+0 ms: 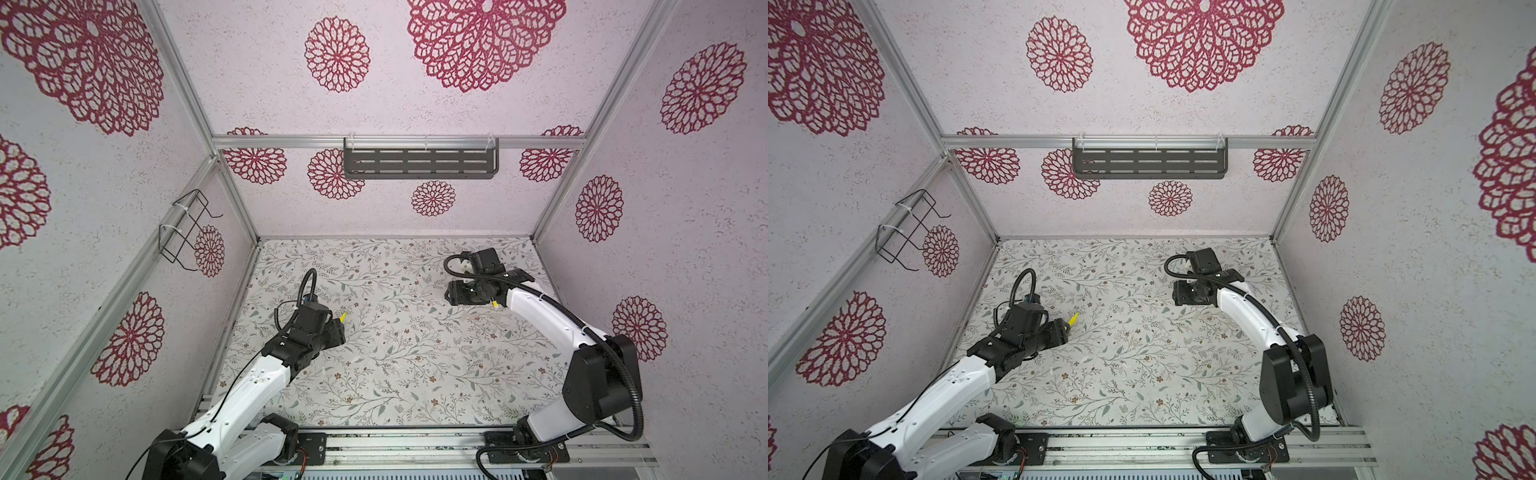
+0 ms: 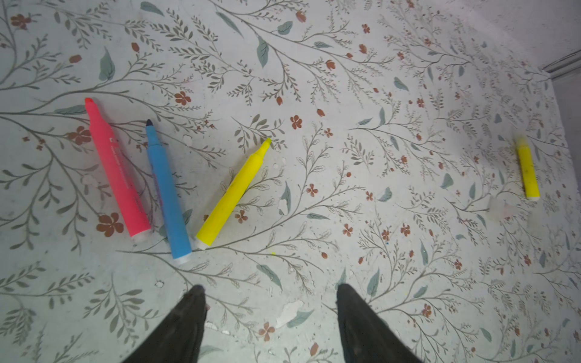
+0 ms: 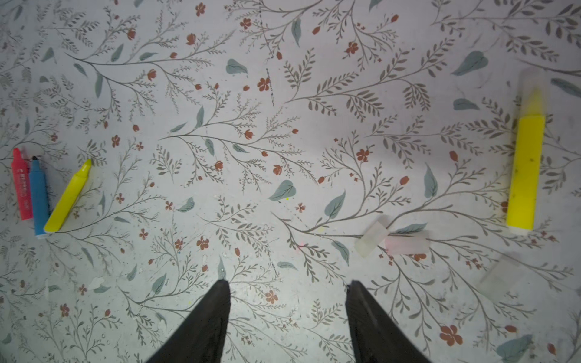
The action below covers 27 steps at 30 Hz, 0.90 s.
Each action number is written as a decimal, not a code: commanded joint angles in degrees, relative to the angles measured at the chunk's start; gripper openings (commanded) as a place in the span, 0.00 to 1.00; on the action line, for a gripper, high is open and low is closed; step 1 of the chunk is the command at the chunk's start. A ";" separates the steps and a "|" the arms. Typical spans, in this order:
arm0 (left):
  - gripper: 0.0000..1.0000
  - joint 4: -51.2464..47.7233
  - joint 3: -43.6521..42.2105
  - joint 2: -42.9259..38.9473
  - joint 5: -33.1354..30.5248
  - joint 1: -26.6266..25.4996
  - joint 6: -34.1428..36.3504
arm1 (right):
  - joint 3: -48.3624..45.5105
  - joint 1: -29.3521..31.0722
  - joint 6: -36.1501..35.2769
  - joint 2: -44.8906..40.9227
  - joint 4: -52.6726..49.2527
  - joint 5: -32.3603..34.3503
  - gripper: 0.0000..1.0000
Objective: Insert the pens into the pen caps
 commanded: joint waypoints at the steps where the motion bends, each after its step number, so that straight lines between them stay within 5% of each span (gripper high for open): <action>1: 0.69 4.61 0.73 3.10 2.44 1.69 1.34 | -1.95 0.56 2.26 -4.32 3.20 -3.59 0.62; 14: 0.65 10.31 6.62 21.41 4.82 5.62 3.63 | -9.81 1.22 4.33 -14.90 9.31 -8.73 0.62; 27: 0.63 10.20 10.54 29.66 5.15 7.13 4.46 | -13.38 1.35 5.55 -18.70 10.84 -9.75 0.63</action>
